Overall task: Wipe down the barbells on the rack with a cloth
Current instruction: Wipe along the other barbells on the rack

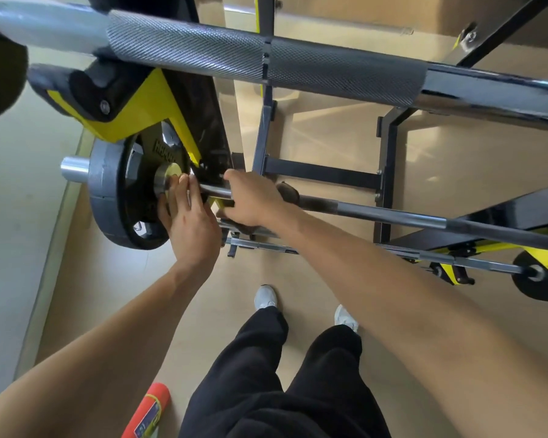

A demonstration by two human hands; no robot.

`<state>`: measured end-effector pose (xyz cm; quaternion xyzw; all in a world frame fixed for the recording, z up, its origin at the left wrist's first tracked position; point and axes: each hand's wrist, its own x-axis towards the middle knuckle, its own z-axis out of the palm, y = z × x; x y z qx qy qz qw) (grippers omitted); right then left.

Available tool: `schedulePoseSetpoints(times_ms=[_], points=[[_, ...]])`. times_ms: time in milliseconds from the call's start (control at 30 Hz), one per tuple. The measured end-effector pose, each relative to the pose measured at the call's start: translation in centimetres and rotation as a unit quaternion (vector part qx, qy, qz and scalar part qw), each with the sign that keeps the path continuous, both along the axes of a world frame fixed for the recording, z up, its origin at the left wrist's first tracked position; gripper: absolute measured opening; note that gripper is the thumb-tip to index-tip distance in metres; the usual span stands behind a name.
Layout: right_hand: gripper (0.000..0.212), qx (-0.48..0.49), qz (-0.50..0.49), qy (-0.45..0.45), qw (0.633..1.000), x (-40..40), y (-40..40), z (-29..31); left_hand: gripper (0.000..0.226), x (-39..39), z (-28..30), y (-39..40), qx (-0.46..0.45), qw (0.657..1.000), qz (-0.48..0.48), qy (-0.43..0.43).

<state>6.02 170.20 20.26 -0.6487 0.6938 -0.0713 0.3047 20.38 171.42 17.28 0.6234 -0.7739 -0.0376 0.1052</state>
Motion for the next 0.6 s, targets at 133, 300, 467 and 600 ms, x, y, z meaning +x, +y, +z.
schedulePoseSetpoints(times_ms=[133, 300, 467, 600], points=[[0.072, 0.095, 0.091, 0.061, 0.989, -5.9, 2.7, 0.3, 0.053, 0.3, 0.1, 0.0, 0.009, 1.000, -0.005, -0.003], [0.046, 0.194, 0.027, 0.163, 0.967, -12.2, 5.5, -0.4, 0.050, 0.3, 0.2, 0.1, 0.006, 1.000, -0.010, -0.006], [0.034, 0.100, 0.040, 0.083, 0.991, -6.8, 2.4, -0.5, 0.050, 0.2, 0.1, 0.0, 0.005, 1.000, -0.006, -0.007], [0.029, 0.013, 0.030, 0.089, 0.996, -1.2, -0.2, -0.9, 0.050, 0.3, 0.1, 0.0, 0.002, 1.000, -0.014, -0.011]])
